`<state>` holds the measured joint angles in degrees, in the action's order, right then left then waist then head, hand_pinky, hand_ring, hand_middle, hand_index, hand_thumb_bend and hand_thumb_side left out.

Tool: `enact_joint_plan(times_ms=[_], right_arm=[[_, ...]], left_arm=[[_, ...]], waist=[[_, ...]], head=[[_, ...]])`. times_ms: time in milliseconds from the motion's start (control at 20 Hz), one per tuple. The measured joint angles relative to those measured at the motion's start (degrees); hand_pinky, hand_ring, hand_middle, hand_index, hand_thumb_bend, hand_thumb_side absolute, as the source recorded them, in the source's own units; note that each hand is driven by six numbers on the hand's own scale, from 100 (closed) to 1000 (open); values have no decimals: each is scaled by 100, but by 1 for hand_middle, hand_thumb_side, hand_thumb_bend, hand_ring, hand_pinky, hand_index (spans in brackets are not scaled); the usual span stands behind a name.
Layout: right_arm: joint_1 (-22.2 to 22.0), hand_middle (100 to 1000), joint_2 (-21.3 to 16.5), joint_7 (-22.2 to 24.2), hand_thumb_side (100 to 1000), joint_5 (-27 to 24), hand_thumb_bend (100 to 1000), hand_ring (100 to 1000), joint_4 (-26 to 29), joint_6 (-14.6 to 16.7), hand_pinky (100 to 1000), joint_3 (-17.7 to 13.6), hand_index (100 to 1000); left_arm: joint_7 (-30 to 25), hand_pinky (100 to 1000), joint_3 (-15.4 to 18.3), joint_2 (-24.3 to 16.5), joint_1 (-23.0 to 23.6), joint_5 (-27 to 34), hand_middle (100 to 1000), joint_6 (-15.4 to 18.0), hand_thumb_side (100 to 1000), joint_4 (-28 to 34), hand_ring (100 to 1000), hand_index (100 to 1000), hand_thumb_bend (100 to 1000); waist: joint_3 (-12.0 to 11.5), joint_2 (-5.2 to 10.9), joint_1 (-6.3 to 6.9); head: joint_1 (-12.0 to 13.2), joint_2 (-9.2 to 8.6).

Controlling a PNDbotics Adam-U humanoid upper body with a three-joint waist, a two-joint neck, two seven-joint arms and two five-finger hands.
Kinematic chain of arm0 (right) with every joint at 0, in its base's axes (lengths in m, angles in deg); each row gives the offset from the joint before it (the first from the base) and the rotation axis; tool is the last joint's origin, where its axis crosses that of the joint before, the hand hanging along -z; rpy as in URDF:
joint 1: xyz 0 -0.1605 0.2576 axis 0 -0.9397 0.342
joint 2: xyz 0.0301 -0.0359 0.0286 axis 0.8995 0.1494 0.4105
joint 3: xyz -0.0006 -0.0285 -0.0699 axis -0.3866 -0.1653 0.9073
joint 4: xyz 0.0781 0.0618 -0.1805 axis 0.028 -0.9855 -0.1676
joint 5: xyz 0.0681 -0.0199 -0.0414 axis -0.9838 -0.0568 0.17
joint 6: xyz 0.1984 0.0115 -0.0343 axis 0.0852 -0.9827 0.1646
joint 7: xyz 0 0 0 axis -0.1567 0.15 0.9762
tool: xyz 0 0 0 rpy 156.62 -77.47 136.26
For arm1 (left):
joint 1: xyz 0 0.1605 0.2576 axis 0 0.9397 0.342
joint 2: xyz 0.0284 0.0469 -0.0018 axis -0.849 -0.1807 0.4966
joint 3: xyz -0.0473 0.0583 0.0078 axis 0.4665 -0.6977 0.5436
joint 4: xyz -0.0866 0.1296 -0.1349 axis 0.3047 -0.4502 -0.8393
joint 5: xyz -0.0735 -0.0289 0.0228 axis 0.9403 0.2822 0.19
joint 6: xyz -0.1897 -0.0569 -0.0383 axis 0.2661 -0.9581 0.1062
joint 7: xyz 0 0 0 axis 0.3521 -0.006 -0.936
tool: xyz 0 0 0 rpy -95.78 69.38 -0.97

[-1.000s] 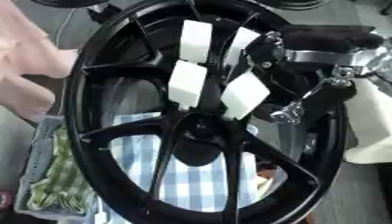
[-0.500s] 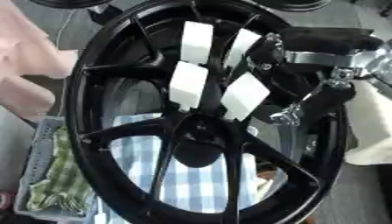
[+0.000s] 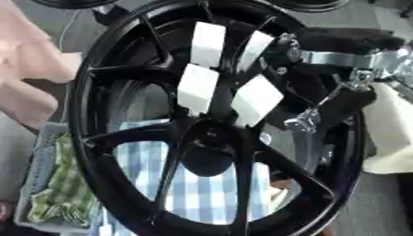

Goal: Pull the pin out of the wheel hub.

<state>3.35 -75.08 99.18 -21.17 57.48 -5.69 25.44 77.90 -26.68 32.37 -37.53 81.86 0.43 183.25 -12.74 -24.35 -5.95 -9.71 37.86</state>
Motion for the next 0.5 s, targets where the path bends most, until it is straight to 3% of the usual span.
enact_joint_plan(times_ms=[500], right_arm=[[67,414,-2,70,100,-230,100,116,0,25,115,-51,510]], left_arm=[[-6,868,0,0,2,0,663,-6,792,0,704,789,174]], waist=[[9,9,-11]], head=[[0,2]])
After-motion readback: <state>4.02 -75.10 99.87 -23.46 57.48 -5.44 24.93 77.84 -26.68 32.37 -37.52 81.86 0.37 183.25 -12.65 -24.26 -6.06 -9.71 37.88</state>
